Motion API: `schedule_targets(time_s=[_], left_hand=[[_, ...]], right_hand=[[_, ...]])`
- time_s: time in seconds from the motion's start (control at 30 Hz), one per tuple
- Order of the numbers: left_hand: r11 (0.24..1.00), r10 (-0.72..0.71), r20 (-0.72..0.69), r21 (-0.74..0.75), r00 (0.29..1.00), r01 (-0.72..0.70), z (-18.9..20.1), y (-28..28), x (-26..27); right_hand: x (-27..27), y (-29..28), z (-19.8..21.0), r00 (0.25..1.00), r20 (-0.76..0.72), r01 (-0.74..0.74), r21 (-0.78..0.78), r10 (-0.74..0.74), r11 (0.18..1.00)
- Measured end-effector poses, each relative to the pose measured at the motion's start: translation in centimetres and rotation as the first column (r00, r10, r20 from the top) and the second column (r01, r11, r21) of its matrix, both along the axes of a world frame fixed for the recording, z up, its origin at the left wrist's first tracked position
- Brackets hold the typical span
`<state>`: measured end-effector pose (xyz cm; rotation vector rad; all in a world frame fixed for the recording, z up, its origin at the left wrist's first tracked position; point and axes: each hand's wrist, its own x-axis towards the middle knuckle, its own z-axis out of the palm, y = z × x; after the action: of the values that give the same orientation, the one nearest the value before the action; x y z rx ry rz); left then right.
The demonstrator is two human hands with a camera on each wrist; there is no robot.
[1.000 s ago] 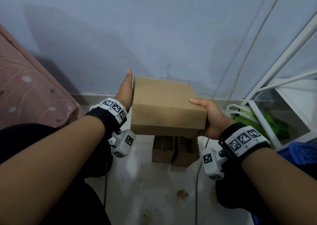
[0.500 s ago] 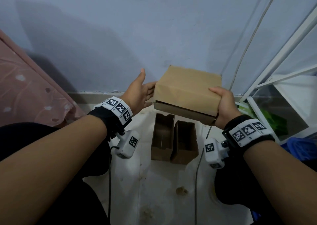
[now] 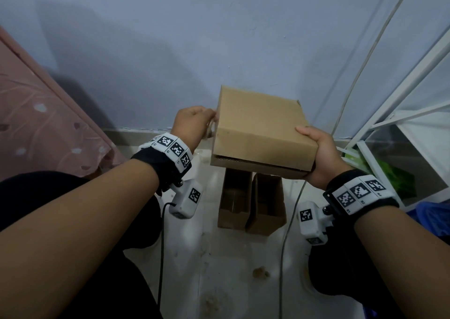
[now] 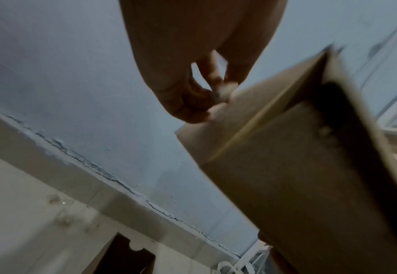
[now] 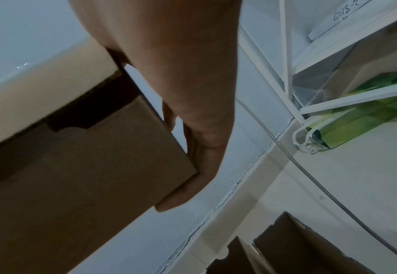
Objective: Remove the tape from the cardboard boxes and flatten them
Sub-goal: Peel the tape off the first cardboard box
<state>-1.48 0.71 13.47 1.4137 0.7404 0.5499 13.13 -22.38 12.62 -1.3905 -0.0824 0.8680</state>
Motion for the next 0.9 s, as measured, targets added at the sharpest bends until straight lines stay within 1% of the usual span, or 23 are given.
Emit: schedule_targets(time_s=[0.1,0.17,0.23,0.3,0.37,0.4,0.47,0.5,0.6,0.63,0.8,0.9], left_hand=[[0.996,0.043,-0.032,-0.077,0.999,-0.045,0.8,-0.4,0.4],[0.996,-0.016,-0.041,-0.091,0.999,0.012,1.2,-0.9,0.6],[0.995,-0.033,-0.036,-0.096,0.999,0.029,1.2,-1.5,0.5],[0.990,0.016,-0.002,-0.141,1.000,-0.016,0.7,-1.7,0.3],[0.968,0.083,0.046,-0.240,0.995,-0.070,0.5,-1.4,0.3],[0.950,0.105,0.069,-0.301,0.992,-0.080,0.6,-1.2,0.2],[0.934,0.097,0.131,-0.354,0.987,-0.045,0.8,-1.3,0.0],[0.938,0.052,0.161,-0.347,0.986,0.007,1.0,-1.4,-0.1],[0.949,-0.079,0.137,-0.292,0.987,0.116,0.9,-1.5,0.0],[0.953,-0.091,0.136,-0.275,0.987,0.126,1.1,-1.5,-0.1],[0.963,-0.044,0.156,-0.258,0.987,0.083,1.9,-0.5,-0.7],[0.958,-0.033,0.183,-0.274,0.982,0.083,1.5,-0.3,-0.7]], right_hand=[[-0.4,0.3,0.1,0.999,-0.019,-0.030,0.000,0.030,1.000],[-0.7,0.5,0.0,0.999,-0.020,-0.026,-0.006,0.026,1.000],[-1.0,0.6,-0.2,0.999,-0.029,-0.018,-0.015,0.018,1.000],[-1.3,0.6,-0.4,0.999,-0.041,-0.018,-0.014,0.017,1.000],[-1.6,0.6,-0.6,0.998,-0.056,-0.026,-0.004,0.026,1.000],[-1.7,0.6,-0.6,0.998,-0.062,-0.032,0.000,0.032,0.999],[-1.8,0.6,-0.6,0.997,-0.068,-0.045,0.007,0.045,0.999],[-1.9,0.6,-0.6,0.997,-0.066,-0.051,0.010,0.051,0.999],[-1.9,0.4,-0.3,0.996,-0.052,-0.075,0.001,0.075,0.997],[-2.0,0.4,-0.3,0.995,-0.048,-0.086,-0.006,0.086,0.996],[-2.8,0.5,0.2,0.984,-0.039,-0.173,-0.028,0.172,0.984],[-2.7,0.3,0.6,0.985,-0.024,-0.171,-0.036,0.170,0.985]])
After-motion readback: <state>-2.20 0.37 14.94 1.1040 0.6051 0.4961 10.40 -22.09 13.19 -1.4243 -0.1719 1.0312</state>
